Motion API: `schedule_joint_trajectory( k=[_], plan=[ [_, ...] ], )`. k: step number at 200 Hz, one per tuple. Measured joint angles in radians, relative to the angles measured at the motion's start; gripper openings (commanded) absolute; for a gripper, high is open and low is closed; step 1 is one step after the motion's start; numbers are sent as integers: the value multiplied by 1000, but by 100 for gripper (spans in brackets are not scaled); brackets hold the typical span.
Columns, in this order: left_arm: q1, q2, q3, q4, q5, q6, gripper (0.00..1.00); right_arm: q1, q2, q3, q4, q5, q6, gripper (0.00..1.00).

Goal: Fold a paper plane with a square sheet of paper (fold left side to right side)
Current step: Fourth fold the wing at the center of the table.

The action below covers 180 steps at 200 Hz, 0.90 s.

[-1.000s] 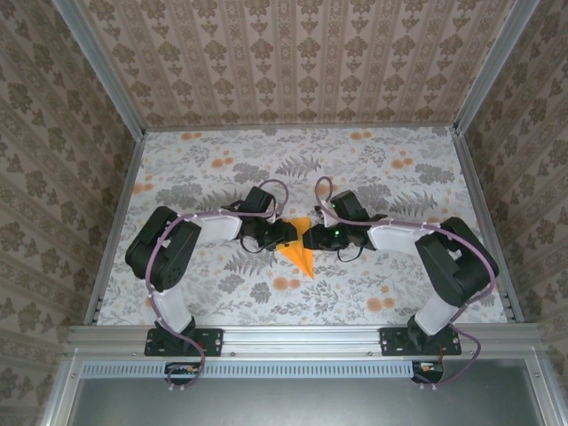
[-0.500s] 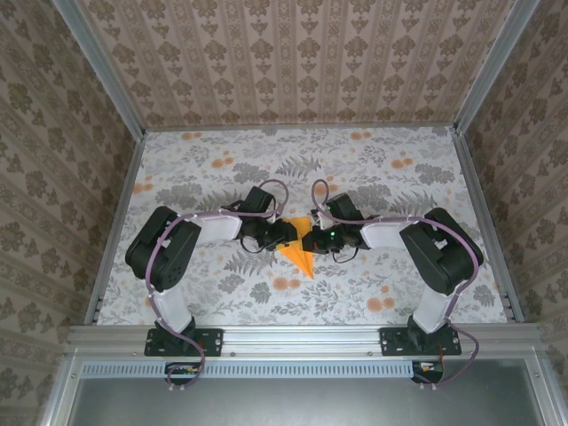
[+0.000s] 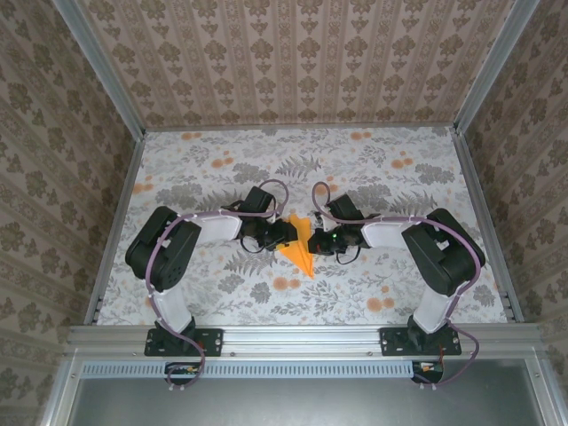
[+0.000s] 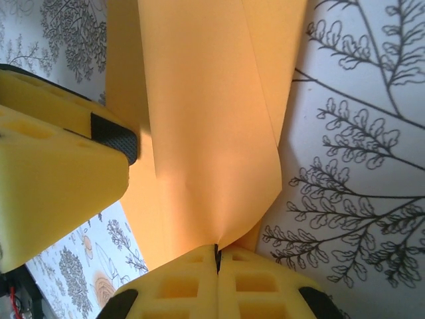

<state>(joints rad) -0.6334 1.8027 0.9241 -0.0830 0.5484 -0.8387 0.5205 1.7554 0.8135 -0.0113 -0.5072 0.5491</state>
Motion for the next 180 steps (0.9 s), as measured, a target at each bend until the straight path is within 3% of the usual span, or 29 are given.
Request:
schedule_joint_trajectory(
  k=[180],
  plan=[
    [0,0,0,0,-3,0,42,2,21,56,-81,30,-36,5]
  ],
)
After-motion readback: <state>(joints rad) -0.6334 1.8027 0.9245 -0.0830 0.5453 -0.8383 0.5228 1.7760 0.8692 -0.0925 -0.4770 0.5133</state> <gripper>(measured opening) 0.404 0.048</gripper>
